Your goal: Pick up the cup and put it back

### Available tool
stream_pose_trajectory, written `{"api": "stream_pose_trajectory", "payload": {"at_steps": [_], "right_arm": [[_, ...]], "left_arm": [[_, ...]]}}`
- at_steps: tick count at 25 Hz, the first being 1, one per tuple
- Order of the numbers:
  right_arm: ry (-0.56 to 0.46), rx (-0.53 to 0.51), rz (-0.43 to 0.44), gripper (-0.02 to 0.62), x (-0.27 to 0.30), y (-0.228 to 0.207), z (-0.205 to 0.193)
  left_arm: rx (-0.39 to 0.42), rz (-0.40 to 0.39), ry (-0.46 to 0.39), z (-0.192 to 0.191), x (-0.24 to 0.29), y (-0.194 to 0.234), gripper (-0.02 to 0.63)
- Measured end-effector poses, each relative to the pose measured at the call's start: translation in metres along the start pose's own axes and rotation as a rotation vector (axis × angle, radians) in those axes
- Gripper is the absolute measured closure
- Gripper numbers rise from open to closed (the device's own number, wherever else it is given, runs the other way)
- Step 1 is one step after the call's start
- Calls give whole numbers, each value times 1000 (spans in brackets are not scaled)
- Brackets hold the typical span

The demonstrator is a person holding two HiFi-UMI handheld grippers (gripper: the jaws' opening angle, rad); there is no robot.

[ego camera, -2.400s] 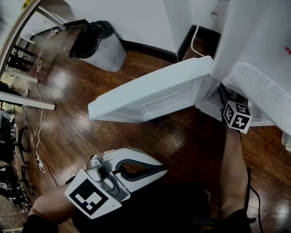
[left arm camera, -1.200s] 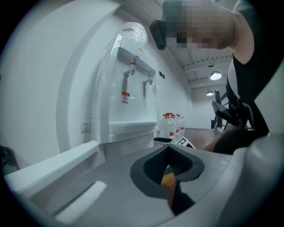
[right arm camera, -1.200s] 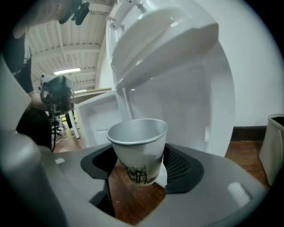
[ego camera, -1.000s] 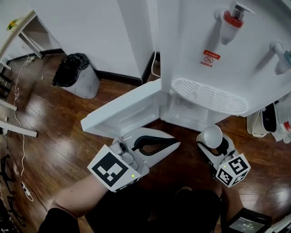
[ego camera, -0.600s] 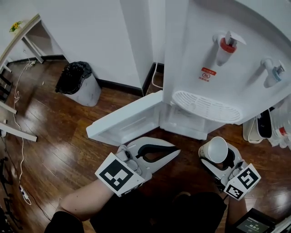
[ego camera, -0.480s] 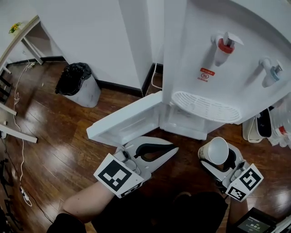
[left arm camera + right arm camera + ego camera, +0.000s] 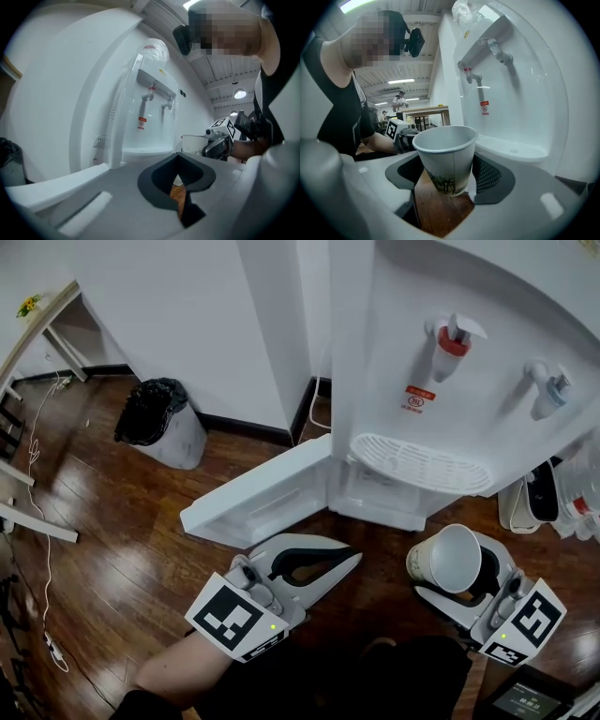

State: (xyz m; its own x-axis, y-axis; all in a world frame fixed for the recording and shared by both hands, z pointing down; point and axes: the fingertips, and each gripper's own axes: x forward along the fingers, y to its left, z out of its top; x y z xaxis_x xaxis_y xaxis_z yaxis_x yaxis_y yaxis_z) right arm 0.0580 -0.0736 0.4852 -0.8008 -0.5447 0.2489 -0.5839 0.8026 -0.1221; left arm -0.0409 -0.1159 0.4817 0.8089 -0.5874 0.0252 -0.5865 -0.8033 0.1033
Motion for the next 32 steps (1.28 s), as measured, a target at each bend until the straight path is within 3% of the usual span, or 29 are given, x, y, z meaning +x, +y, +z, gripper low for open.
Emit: {"api": "stream_pose_trajectory", "payload": {"at_steps": [12,32], "right_arm": [[-33,21,-30,275,6,-11,16],[-41,-3,-73,273,14,-23,18]], "left_arm": [[67,142,-7,11,-16,22,287],[75,182,-14,19,-12,24,288]]}}
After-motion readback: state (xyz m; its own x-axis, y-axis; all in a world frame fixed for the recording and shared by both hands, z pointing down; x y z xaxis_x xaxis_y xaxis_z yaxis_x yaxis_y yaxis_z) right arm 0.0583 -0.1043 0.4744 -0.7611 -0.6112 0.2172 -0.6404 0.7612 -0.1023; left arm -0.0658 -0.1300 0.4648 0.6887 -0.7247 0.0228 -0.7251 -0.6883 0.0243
